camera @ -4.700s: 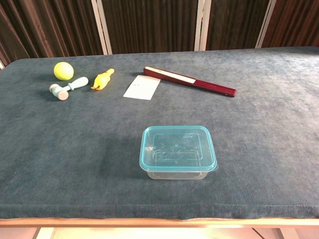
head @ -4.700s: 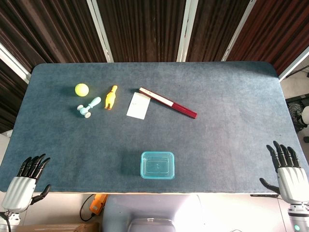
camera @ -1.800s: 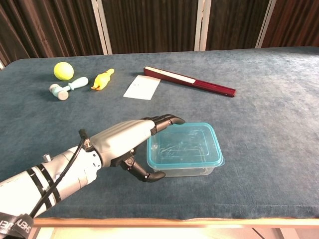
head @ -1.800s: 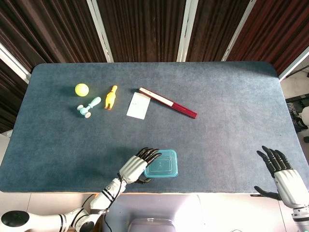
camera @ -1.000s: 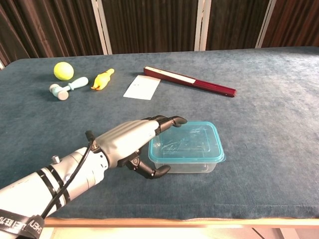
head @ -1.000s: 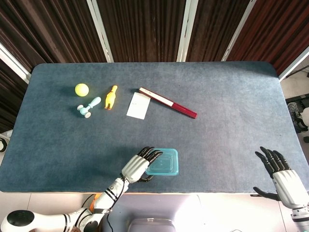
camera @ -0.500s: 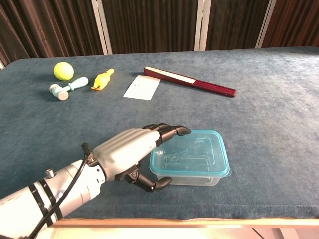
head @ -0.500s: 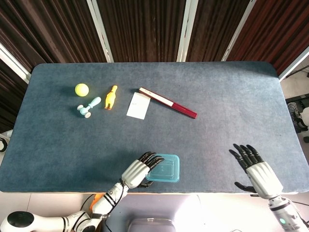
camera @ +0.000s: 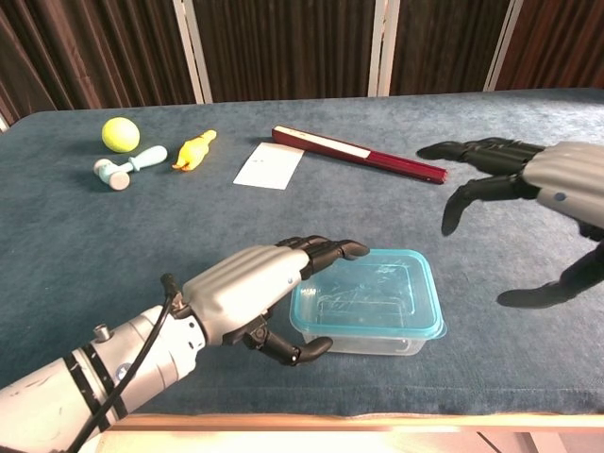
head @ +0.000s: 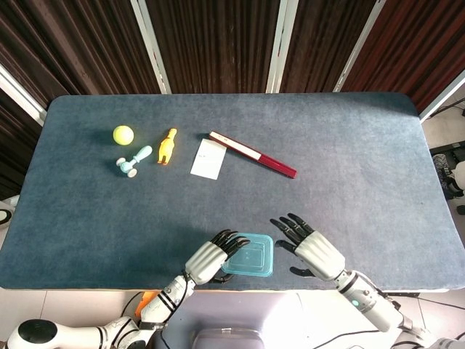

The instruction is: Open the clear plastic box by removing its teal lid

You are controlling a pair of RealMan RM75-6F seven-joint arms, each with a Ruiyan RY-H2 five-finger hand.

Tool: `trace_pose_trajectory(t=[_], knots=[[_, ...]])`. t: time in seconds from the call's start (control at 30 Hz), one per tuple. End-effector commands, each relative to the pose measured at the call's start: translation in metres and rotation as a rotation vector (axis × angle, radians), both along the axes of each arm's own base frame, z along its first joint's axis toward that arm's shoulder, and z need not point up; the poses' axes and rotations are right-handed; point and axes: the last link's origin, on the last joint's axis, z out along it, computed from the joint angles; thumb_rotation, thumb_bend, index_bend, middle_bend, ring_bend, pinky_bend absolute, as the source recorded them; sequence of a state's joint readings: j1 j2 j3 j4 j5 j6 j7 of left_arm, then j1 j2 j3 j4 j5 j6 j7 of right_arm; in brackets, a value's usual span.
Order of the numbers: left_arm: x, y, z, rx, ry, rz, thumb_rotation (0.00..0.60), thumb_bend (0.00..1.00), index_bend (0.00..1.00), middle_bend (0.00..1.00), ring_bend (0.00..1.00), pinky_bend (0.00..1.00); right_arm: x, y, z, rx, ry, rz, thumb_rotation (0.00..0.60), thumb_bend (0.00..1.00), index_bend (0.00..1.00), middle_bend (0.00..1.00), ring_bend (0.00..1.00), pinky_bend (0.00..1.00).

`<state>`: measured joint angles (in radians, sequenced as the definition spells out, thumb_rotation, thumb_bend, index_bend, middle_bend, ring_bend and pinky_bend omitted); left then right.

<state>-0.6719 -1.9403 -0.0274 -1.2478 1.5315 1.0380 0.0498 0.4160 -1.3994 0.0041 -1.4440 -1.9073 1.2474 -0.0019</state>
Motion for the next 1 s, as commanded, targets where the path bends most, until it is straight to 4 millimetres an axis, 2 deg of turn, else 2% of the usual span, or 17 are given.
trace_pose_trajectory(t=[0.03, 0.2, 0.4, 1.0], knots=[[0.0, 0.002, 0.0, 0.002, 0.0, 0.003, 0.6, 0.36, 0.09, 0.27, 0.16, 0.23, 0.007, 0.0, -0.016, 0.048, -0.002, 0.032, 0.6, 0.3, 0.55, 0.04, 0.0, 0.0], [-0.002, 0.002, 0.001, 0.012, 0.009, -0.004, 0.6, 0.36, 0.07, 0.27, 0.16, 0.23, 0.016, 0.001, -0.033, 0.095, -0.01, 0.046, 0.6, 0.3, 0.62, 0.07, 0.0, 0.0], [-0.003, 0.002, 0.002, 0.016, 0.01, -0.01, 0.6, 0.36, 0.06, 0.27, 0.16, 0.23, 0.02, 0.0, -0.045, 0.103, -0.002, 0.052, 0.6, 0.32, 0.64, 0.09, 0.0, 0.0], [-0.004, -0.003, 0.001, 0.016, 0.015, -0.03, 0.6, 0.36, 0.06, 0.27, 0.16, 0.22, 0.023, -0.002, -0.049, 0.082, -0.002, 0.04, 0.6, 0.32, 0.65, 0.09, 0.0, 0.0]])
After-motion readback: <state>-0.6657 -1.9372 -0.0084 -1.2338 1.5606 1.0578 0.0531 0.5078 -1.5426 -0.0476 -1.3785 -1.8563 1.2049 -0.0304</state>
